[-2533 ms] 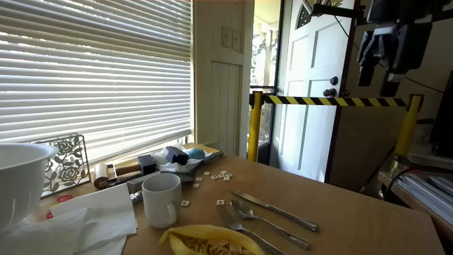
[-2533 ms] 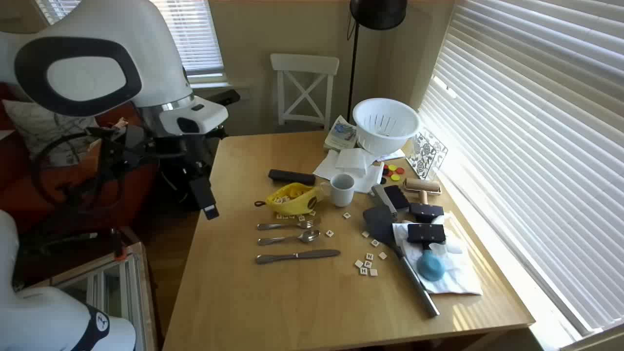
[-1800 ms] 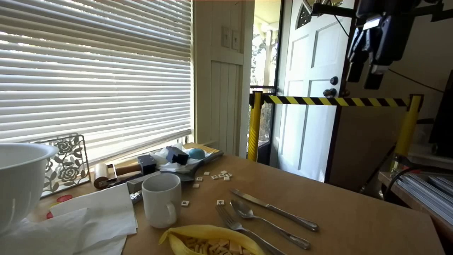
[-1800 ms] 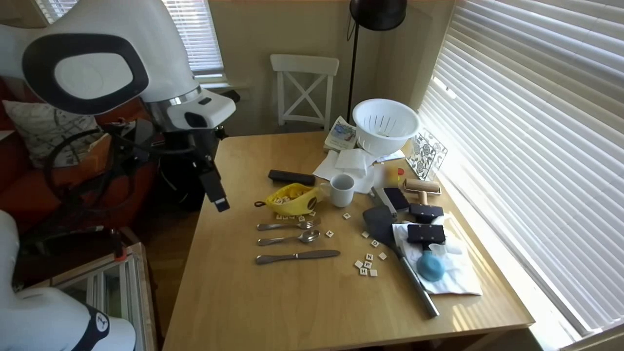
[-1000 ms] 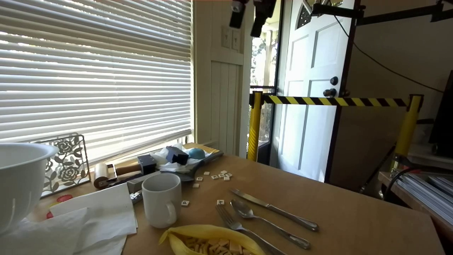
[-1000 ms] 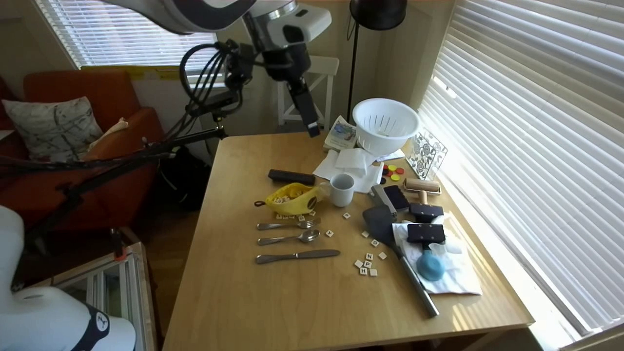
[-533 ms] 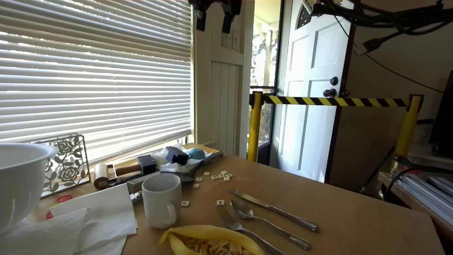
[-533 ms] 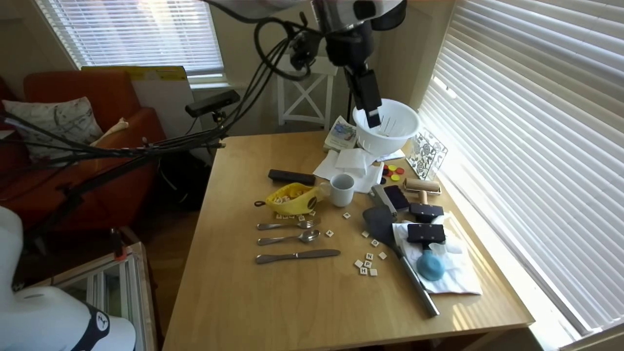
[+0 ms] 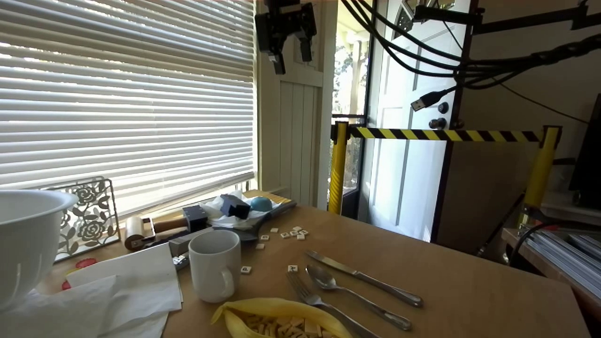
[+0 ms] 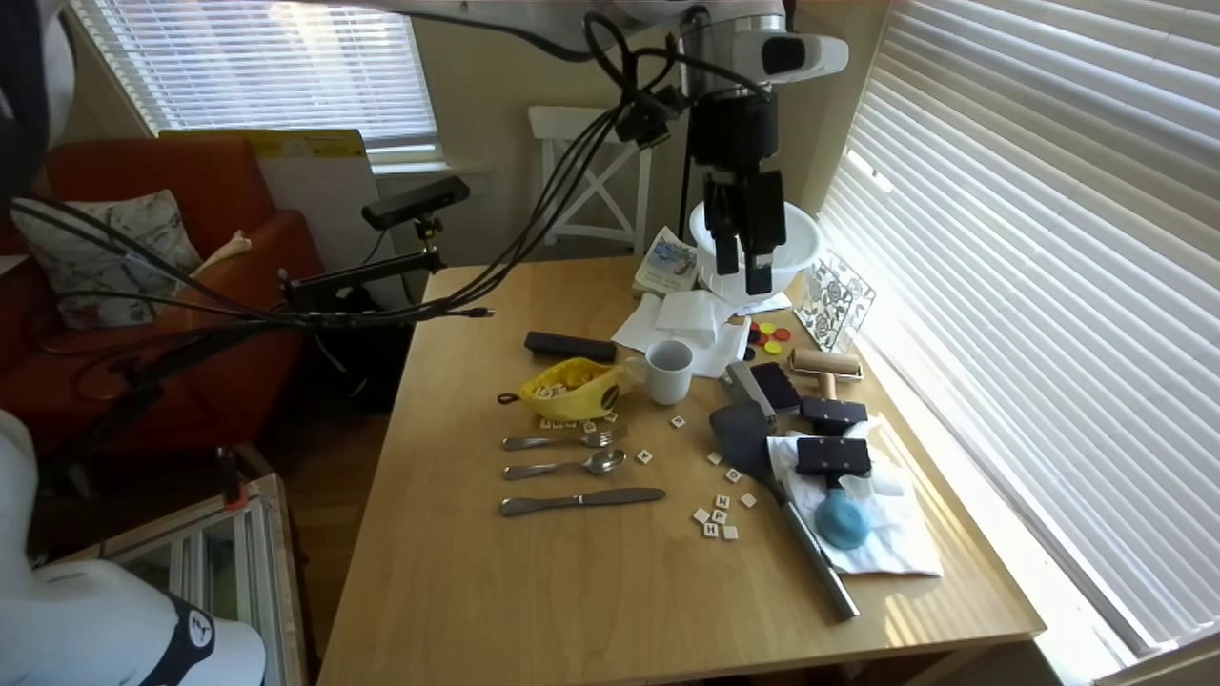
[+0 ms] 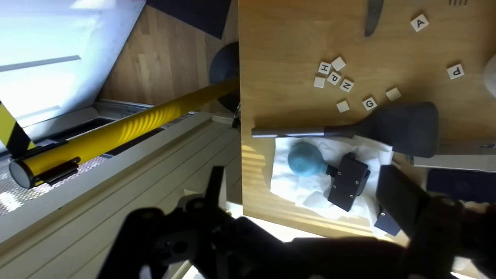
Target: Move the blue and black object to the table
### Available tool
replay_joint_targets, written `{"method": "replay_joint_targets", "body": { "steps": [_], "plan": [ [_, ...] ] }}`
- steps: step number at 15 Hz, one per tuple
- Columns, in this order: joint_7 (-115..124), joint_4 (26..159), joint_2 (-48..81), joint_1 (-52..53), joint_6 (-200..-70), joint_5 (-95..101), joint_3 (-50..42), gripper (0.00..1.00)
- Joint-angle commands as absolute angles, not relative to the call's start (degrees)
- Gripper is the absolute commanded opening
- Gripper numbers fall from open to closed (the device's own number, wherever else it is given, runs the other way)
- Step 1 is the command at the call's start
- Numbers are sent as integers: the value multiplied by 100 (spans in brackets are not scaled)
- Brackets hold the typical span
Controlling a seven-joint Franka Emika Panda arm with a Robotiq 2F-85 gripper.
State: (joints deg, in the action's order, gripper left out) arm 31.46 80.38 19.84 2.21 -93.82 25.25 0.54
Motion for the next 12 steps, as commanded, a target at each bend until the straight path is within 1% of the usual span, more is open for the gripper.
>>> {"method": "replay_joint_targets", "body": {
  "steps": [1, 6, 10, 11, 12],
  "plan": [
    [3109, 8019, 1984, 371, -9374, 2467, -130, 100],
    [3149, 7944, 1996, 348, -9459, 2388, -127, 100],
    [3144, 6958, 2783, 404, -9857, 2346, -177, 100],
    [3193, 6638, 3049, 285, -9891, 2322, -9, 100],
    [3190, 6360, 3279, 437, -9924, 2177, -211, 100]
  ]
}}
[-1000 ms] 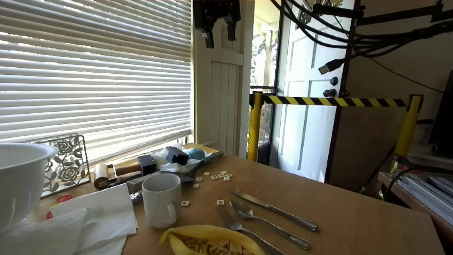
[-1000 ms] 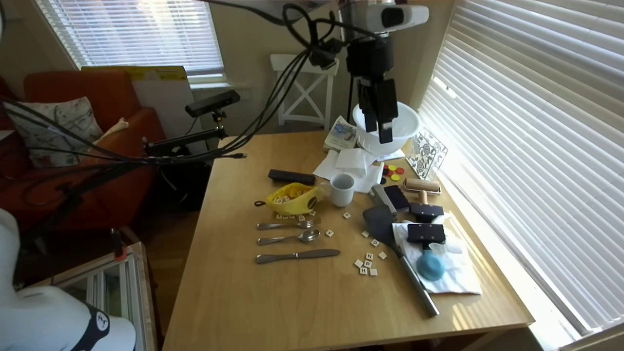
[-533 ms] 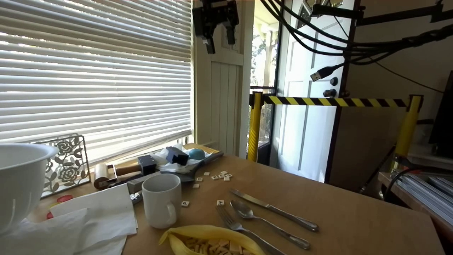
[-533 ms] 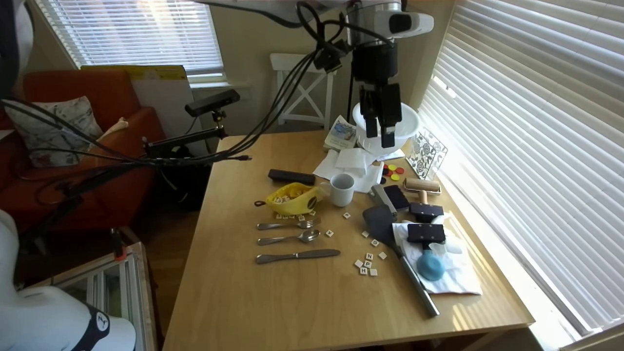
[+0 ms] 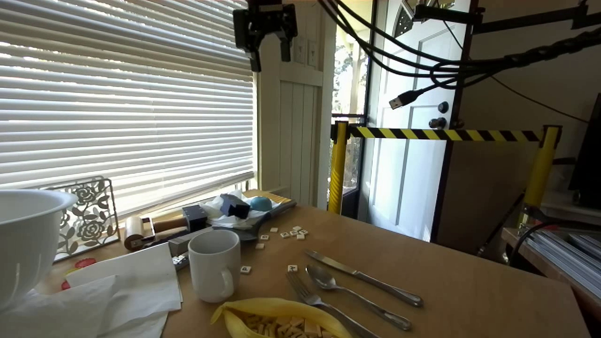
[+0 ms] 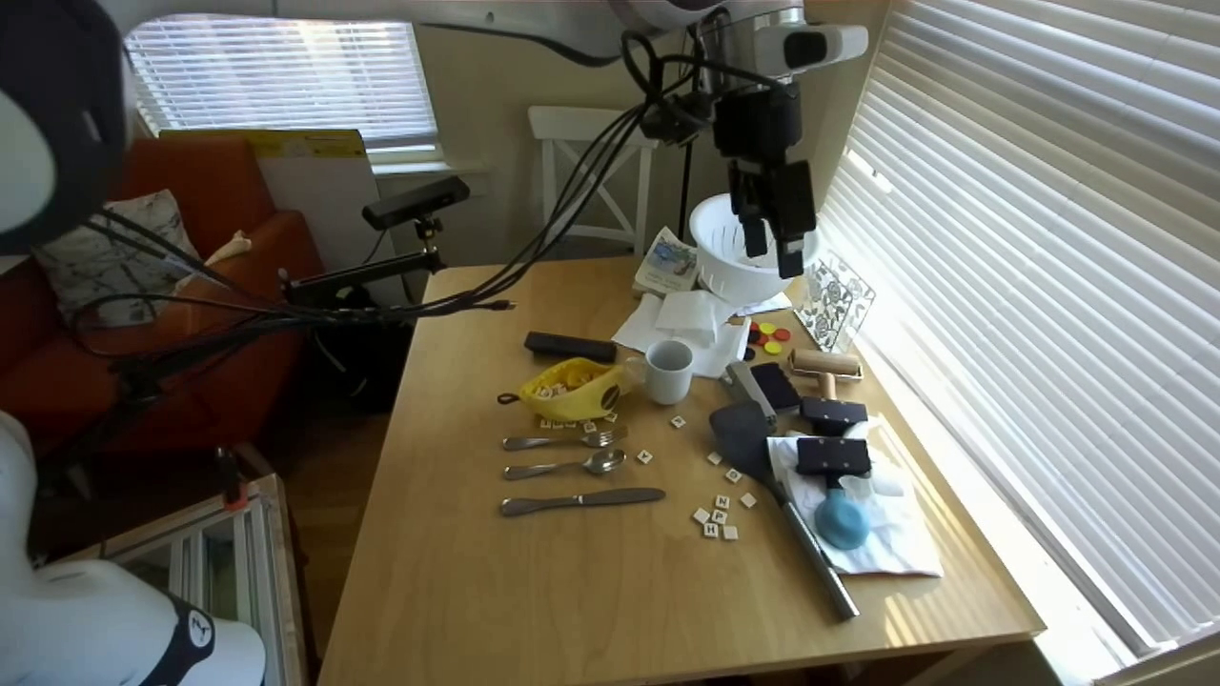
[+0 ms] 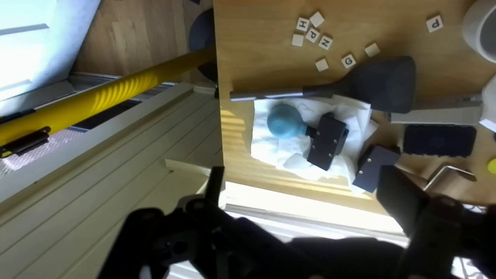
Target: Move the blue and black object to the table
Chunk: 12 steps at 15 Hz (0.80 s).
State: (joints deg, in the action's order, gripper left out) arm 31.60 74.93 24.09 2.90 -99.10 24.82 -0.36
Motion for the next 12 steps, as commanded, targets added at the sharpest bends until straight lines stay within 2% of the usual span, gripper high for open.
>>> {"method": "replay_joint_targets", "body": {
  "steps": [1, 5, 12],
  "plan": [
    [3295, 6121, 3525, 460, -9956, 2120, -259, 100],
    [3491, 5133, 4436, 445, -9890, 1789, -514, 100],
    [3600, 4273, 5405, -373, -9890, 1392, -341, 100]
  ]
}}
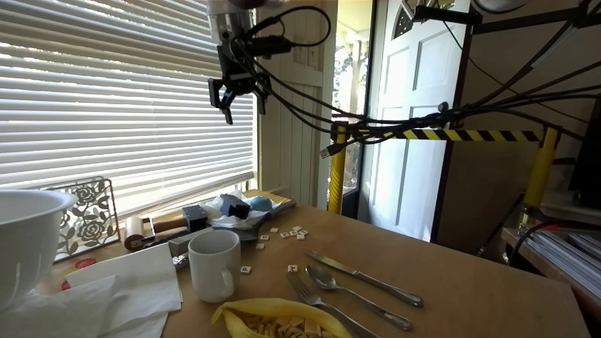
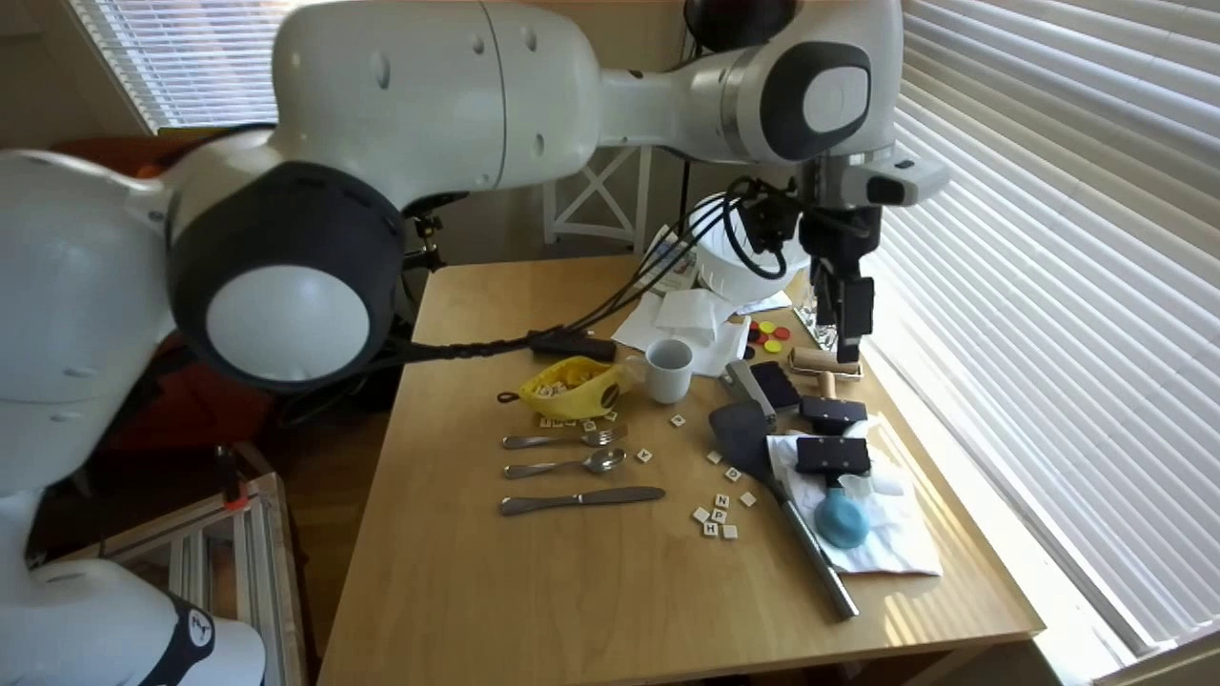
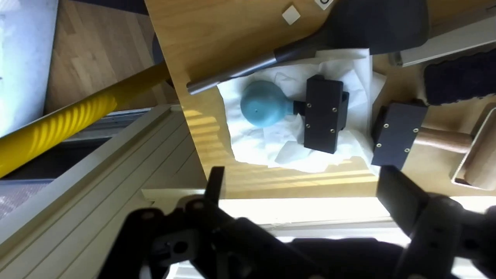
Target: Move the blue and black object to the table
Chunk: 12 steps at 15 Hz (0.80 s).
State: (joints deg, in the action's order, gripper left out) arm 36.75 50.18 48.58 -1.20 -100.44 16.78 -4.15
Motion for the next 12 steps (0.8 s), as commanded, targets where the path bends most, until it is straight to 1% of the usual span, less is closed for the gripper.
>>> {"method": "replay_joint_targets", "body": {
  "steps": [1, 6, 9, 10, 12],
  "plan": [
    [3540, 4170, 5520, -447, -9839, 1340, -317, 100],
    [3072, 3925, 5959, -572, -9518, 1329, -237, 100],
    [2698, 3804, 6139, -546, -9052, 1394, -220, 100],
    [2971, 4288, 5869, -503, -9423, 1468, -288, 100],
    [2863, 4208, 5957, -501, -9293, 1468, -286, 100]
  ]
}}
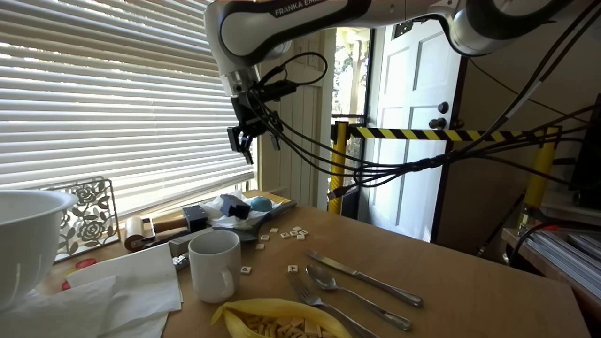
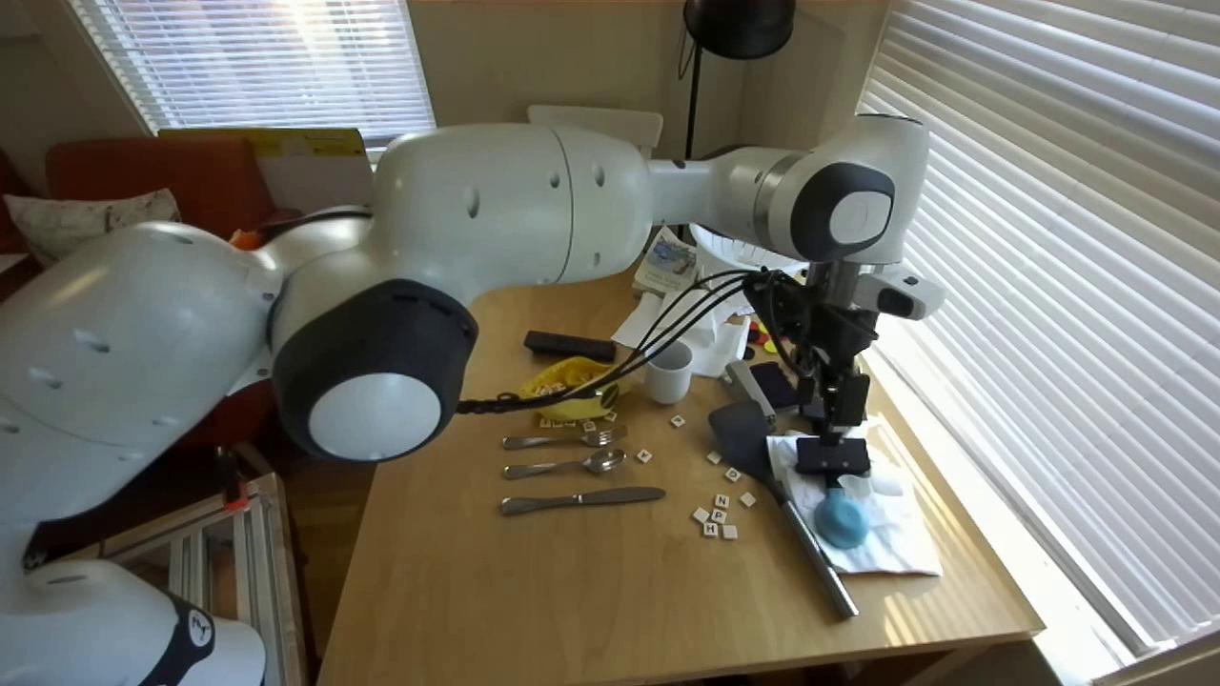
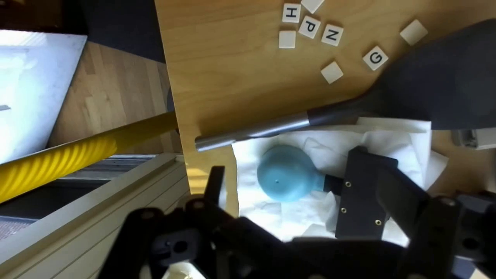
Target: Move the blue and black object to the table
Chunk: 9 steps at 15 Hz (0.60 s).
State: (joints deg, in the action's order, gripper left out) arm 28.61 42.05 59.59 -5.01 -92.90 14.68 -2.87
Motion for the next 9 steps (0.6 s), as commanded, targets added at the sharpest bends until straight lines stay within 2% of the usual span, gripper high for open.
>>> {"method": "replay_joint_targets", "body": {
  "steps": [1, 9],
  "plan": [
    [2844, 4171, 5980, -502, -9267, 1468, -287, 100],
    [2065, 3858, 6561, -209, -9057, 1727, -349, 100]
  ]
}}
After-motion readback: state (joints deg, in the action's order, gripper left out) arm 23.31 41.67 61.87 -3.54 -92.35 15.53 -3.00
